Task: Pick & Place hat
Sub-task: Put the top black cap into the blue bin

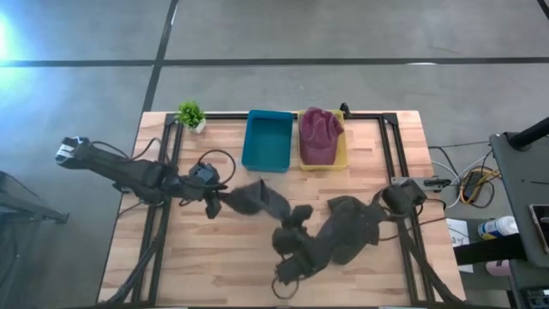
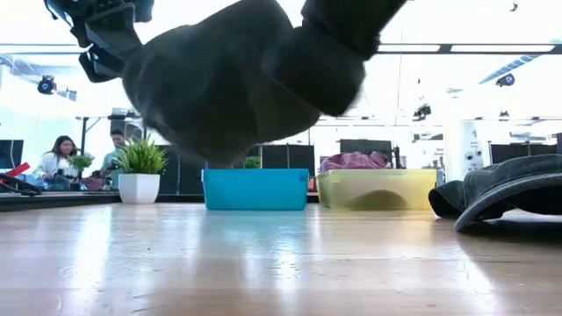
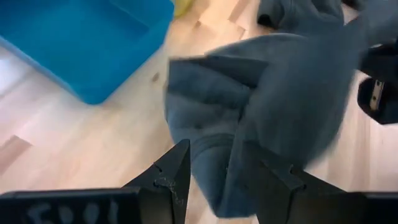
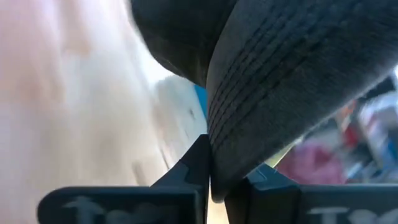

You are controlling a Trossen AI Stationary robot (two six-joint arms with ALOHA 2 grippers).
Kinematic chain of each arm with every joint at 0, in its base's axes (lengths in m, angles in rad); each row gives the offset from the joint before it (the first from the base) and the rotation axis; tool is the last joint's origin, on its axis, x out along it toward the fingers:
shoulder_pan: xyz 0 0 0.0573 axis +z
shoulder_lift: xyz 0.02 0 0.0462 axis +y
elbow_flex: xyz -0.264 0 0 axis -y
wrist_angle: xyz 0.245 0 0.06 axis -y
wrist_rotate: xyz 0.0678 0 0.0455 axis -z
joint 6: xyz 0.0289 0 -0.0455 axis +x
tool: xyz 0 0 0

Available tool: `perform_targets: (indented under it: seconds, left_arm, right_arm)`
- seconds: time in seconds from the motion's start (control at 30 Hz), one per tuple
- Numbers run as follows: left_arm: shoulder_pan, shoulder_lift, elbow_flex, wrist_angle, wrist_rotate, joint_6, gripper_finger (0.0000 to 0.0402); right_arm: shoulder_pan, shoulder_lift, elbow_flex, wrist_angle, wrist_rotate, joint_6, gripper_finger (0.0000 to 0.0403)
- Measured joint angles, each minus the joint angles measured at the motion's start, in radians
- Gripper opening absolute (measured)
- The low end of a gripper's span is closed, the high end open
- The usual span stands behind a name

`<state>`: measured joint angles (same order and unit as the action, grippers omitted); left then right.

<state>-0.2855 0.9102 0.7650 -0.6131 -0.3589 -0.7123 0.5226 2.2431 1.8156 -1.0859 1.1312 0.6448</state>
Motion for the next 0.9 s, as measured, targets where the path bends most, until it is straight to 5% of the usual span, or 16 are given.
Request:
perform_targets:
  seconds: [0.23,0.6,0.77,0.9]
  left_arm:
    - [-0.090,-0.069,0.038,0.024,-0.228,-0.008,0.0138]
    - [-0.222,-0.066,0.185,0.022,-0.792,0.255,0.0138]
    - [-0.222,-0.058,0.225,0.025,-0.847,0.314,0.0138]
    - [-0.222,-0.056,0.219,0.014,-0.845,0.339,0.0138]
  right_arm:
    - [-0.088,-0.089,-0.001,0.112,0.009,0.460,0.0013]
    - [-0.298,-0.101,-0.006,0.462,-0.012,0.668,0.0014]
    - [-0.429,-0.099,-0.103,0.470,-0.124,1.006,0.0014]
    - [-0.503,-0.097,-0.216,0.787,-0.256,0.906,0.0013]
